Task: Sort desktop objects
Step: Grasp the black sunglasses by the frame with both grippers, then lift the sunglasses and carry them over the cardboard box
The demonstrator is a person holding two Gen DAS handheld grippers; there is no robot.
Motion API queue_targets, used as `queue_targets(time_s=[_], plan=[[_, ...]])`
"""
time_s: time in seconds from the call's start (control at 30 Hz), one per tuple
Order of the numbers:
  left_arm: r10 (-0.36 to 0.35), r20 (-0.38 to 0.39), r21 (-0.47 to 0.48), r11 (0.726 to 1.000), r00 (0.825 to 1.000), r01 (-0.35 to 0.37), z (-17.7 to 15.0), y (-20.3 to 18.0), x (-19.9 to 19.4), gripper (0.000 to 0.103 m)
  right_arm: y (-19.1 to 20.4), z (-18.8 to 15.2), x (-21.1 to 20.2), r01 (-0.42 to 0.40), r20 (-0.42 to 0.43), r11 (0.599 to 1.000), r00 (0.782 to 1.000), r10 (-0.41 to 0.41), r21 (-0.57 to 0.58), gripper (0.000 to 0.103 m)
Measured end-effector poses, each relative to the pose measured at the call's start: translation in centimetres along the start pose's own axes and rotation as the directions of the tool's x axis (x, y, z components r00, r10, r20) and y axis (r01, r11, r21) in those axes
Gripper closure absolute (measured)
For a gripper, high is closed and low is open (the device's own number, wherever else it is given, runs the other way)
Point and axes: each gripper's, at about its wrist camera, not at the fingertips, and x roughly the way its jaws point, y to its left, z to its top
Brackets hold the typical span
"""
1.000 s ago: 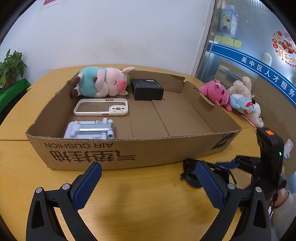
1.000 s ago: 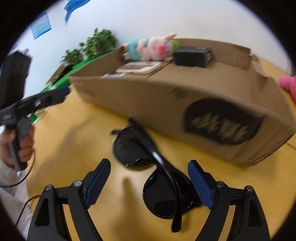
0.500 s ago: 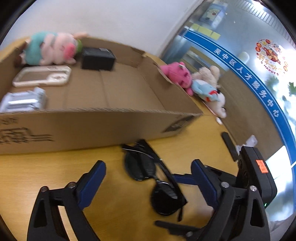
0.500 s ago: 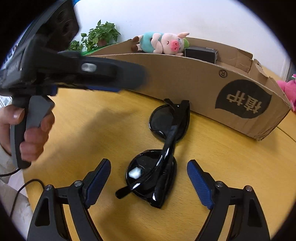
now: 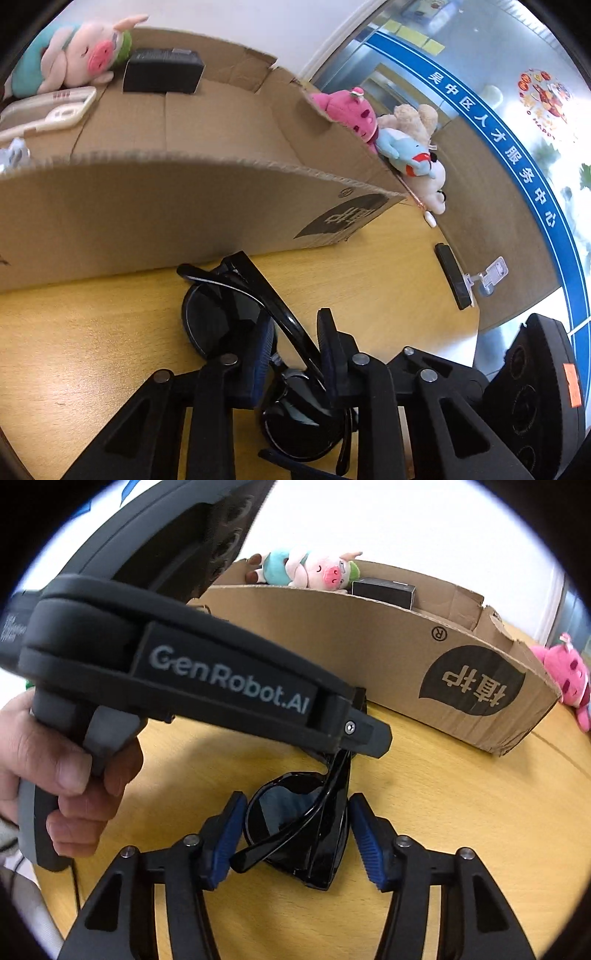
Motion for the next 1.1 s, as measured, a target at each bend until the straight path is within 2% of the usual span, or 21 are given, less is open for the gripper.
queue_targets(time_s=[0.17,0.47,0.6,0.7,0.83,1.0,1.1], plan=[[0.051,0.057,0.076,0.996,0.997,-0.056,1.0,-2.5,-2.6,0.082,0.1,1.1,-1.8,-0.019,0.079,1.000,0.997,0.018,0.011,0.047],[0.019,0.187,0.224,0.973,0.982,-0.062,4.5,-8.1,-8.2,0.086,0.1,4.4,-7.5,0.015,0.255,1.000,0.967,-0.015,0.002,0.047],[0.008,0.241,0.300,0.950,0.971,-0.082,8.5,-10.1,-9.9,0.087,-1.0,7.9,-8.9,0.058,0.324,0.998,0.945,-0.051,-0.012,0.047],[-0.024,0.253,0.327,0.943,0.967,-0.062,12.4,-10.7,-11.0,0.087,-2.0,10.9,-9.7,0.102,0.374,0.995,0.923,-0.091,-0.010,0.047],[-0.035,0.270,0.392,0.917,0.962,-0.077,16.9,-11.5,-11.7,0.087,-3.9,15.1,-10.2,0.119,0.417,0.993,0.902,-0.112,0.010,0.047],[-0.054,0.251,0.411,0.910,0.966,-0.057,23.9,-10.4,-10.9,0.087,-6.4,19.6,-9.8,0.144,0.429,0.989,0.893,-0.135,0.010,0.047],[-0.083,0.207,0.390,0.921,0.975,-0.004,28.1,-8.4,-8.7,0.087,-7.9,21.8,-8.4,0.155,0.412,0.988,0.899,-0.147,0.016,0.047]])
